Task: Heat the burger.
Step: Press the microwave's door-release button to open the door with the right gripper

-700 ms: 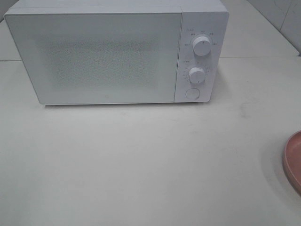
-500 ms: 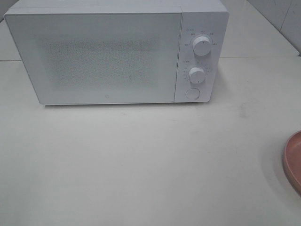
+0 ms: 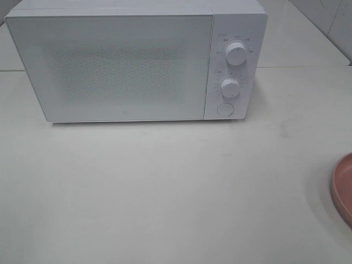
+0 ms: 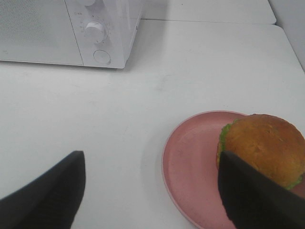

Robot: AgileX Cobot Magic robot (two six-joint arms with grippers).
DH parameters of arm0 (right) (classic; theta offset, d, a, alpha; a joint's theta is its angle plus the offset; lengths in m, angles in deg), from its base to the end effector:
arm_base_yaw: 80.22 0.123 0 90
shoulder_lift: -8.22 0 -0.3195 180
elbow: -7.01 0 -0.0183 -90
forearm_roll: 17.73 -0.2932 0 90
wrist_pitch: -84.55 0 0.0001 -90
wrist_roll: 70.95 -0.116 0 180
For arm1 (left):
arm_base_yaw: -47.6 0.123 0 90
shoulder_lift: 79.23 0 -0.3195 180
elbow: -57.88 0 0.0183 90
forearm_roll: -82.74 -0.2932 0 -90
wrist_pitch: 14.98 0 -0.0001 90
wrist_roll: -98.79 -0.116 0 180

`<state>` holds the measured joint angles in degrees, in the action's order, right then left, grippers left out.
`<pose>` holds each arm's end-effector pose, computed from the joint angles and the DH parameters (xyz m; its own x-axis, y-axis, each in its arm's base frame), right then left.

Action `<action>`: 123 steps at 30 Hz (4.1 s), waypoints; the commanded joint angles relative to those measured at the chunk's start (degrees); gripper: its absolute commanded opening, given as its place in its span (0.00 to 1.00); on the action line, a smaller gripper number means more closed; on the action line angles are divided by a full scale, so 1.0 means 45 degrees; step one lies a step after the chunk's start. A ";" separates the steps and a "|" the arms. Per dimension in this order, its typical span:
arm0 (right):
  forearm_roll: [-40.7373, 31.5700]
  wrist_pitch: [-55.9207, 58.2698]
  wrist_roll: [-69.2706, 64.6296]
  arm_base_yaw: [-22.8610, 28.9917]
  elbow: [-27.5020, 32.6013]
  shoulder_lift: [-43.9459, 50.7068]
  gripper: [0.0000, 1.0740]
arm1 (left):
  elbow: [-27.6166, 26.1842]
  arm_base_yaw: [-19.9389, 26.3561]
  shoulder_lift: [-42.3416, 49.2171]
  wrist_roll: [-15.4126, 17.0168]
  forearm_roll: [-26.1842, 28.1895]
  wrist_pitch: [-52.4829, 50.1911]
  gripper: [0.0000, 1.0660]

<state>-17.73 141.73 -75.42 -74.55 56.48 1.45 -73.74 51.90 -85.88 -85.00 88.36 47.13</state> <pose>0.0226 0.0022 0.2926 -0.4020 0.0384 -0.9148 -0.0677 0.9951 0.0715 0.0160 -0.0089 0.2904 -0.4530 -0.0139 -0.8914 0.0113 0.9997 -0.0214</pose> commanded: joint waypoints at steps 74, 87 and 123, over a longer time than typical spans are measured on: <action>0.0076 -1.5954 -0.0178 -0.0038 0.0382 -1.3318 0.70 | 0.0000 0.0013 0.0293 0.0025 0.0051 -0.0153 0.92; -0.0980 -2.0308 0.1846 0.1146 0.1439 -1.6259 0.70 | 0.0000 0.0013 0.0293 0.0025 0.0051 -0.0153 0.92; -1.1192 -2.7375 0.4966 0.9193 0.2139 -2.1747 0.70 | 0.0000 0.0013 0.0293 0.0025 0.0051 -0.0153 0.92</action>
<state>-67.58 19.01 -52.79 -33.47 66.96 -96.13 -73.74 51.90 -85.88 -85.00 88.36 47.13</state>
